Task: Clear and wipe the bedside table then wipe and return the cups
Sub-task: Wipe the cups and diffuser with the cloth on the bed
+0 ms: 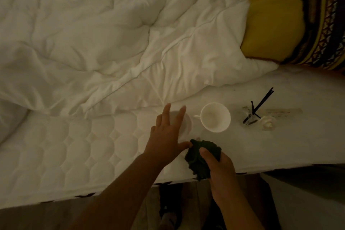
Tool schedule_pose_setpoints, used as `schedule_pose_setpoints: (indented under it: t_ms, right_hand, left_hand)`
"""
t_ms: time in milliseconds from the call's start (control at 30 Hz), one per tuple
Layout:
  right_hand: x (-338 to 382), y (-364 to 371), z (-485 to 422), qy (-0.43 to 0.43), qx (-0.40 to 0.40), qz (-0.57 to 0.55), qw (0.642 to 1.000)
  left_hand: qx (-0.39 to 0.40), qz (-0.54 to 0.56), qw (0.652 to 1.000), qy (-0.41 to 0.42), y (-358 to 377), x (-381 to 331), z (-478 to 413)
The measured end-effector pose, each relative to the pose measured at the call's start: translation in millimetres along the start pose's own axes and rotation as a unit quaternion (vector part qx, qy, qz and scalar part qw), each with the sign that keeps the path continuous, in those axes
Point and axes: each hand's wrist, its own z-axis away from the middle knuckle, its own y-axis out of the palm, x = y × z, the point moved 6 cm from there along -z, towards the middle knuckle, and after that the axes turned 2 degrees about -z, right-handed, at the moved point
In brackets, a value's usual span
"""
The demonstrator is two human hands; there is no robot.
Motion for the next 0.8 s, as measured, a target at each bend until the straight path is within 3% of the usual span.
schedule_pose_setpoints:
  t_ms: [133, 233, 300, 367, 433, 533, 600, 633, 733, 800]
  right_hand:
    - [6.4, 11.1, -12.3, -0.023, 0.003, 0.028, 0.999]
    - [16.9, 15.1, -6.2, -0.057, 0.004, 0.061, 0.996]
    - [28.9, 15.3, 5.2, -0.093, 0.013, 0.083, 0.992]
    - [41.9, 19.1, 21.0, -0.133, 0.034, 0.084, 0.987]
    - [54.3, 28.6, 39.0, -0.172, 0.050, 0.088, 0.980]
    - [69.0, 39.0, 51.8, -0.220, 0.050, 0.087, 0.970]
    - [73.2, 38.3, 45.5, -0.183, 0.071, 0.030, 0.980]
    - [73.7, 36.9, 40.2, -0.149, 0.081, -0.007, 0.985]
    - [64.8, 39.1, 34.5, -0.083, 0.120, -0.134, 0.980]
    - [55.4, 39.6, 39.5, -0.073, 0.102, -0.200, 0.972]
  left_hand:
    - [-0.019, 0.064, 0.998, 0.005, 0.7, 4.4, -2.9]
    - [-0.006, 0.152, 0.987, -0.061, -6.9, 14.2, 0.7]
    - [0.057, 0.282, 0.950, -0.123, -8.4, 17.8, 11.8]
    - [0.119, 0.412, 0.891, -0.151, -8.0, 9.6, 29.2]
    - [0.113, 0.473, 0.860, -0.155, -14.2, -5.5, 45.9]
    - [0.071, 0.506, 0.841, -0.179, -19.9, -17.4, 60.6]
    - [0.077, 0.535, 0.824, -0.171, -19.1, -21.9, 69.2]
    - [0.075, 0.580, 0.790, -0.183, -14.8, -20.1, 73.2]
    - [0.074, 0.730, 0.622, -0.272, -2.8, -20.8, 84.7]
    - [0.082, 0.777, 0.557, -0.283, 4.5, -29.8, 90.1]
